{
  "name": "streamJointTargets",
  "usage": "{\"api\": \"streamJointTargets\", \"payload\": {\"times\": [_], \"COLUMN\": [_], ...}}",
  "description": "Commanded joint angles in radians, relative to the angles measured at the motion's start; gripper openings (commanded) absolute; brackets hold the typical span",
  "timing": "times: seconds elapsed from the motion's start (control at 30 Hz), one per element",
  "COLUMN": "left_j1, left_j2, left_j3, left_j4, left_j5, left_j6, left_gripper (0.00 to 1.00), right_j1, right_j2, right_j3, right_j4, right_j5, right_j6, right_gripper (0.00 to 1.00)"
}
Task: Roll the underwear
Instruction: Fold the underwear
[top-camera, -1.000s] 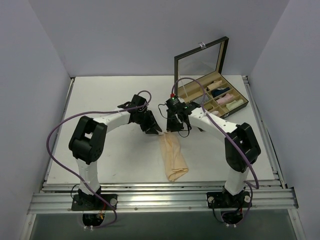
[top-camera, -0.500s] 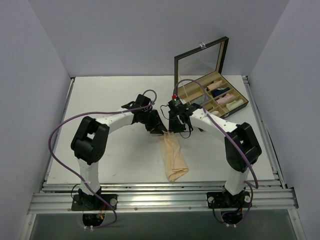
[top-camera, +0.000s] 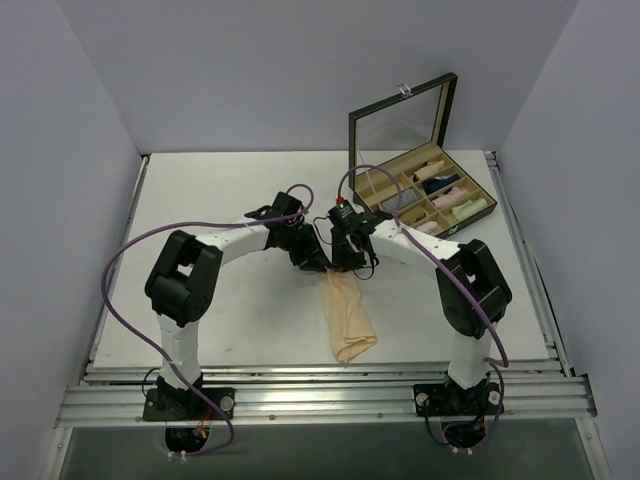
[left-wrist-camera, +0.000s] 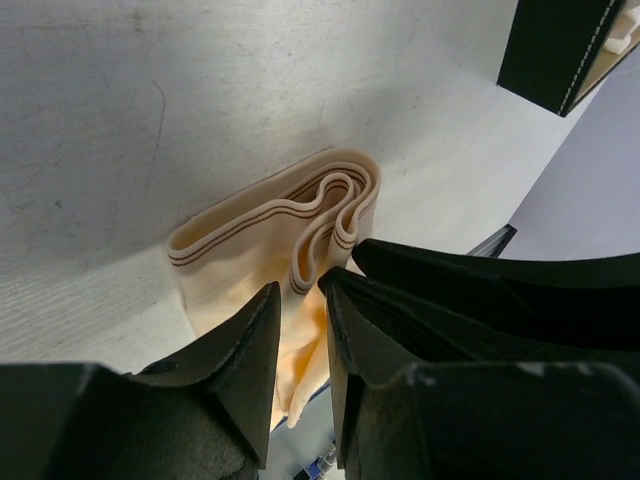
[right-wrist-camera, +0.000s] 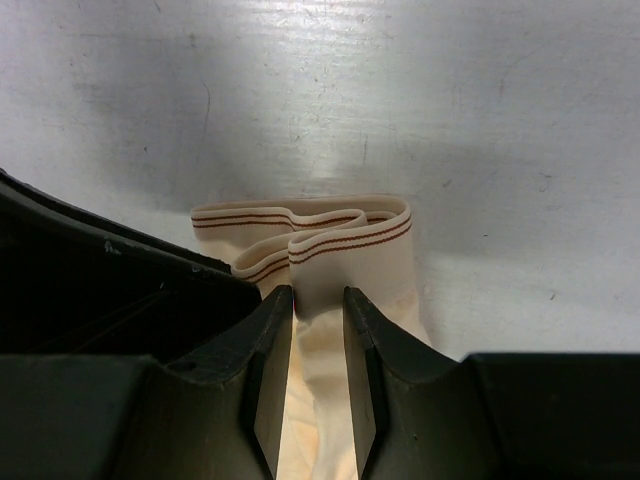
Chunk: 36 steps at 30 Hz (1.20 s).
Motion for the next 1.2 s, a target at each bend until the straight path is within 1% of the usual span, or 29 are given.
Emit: {"api": "streamJointTargets", "payload": {"times": [0.0,0.07,0.17,0.2,0.27,0.3,0.4,0.67,0.87,1.17], "left_j1": [0.000,0.002,0.000,0.000,0.000,0.000,0.000,0.002,0.003,0.002], "left_j2": [0.018,0.021,0.028,0.036,0.047,0.051,0.050,0.028,0.042,0.054], "left_j3": [0.011,0.012,0.008,0.006,0.002,-0.002,-0.024,-0.052,-0.057,-0.077], "left_j4": [0.008,0.008,0.014,0.014,0.014,0.015,0.034,0.040,0.035,0.043], "left_j5": [-0.007,-0.005,-0.008,-0.008,-0.007,-0.008,-0.010,-0.039,-0.053,-0.068], "left_j6": [0.014,0.015,0.018,0.020,0.021,0.023,0.020,0.024,0.032,0.032], "left_gripper": [0.33,0.33,0.26,0.17,0.09,0.03,0.02,0.02,0.02,0.02], "right_j1": [0.009,0.010,0.010,0.010,0.010,0.010,0.012,0.015,0.042,0.061], "right_j2": [0.008,0.008,0.008,0.008,0.010,0.015,0.009,-0.010,-0.025,-0.042], "right_j3": [0.009,0.008,0.011,0.011,0.011,0.008,0.000,0.011,0.029,-0.020], "right_j4": [-0.021,-0.024,-0.034,-0.036,-0.047,-0.048,-0.047,-0.045,-0.030,0.032], "right_j5": [0.027,0.059,0.073,0.074,0.081,0.082,0.082,0.061,-0.004,-0.080], "right_j6": [-0.005,-0.002,-0.001,0.001,0.003,0.001,0.003,0.006,0.019,0.041], "right_gripper": [0.24,0.22,0.14,0.09,0.05,0.02,0.00,0.00,0.00,0.00]}}
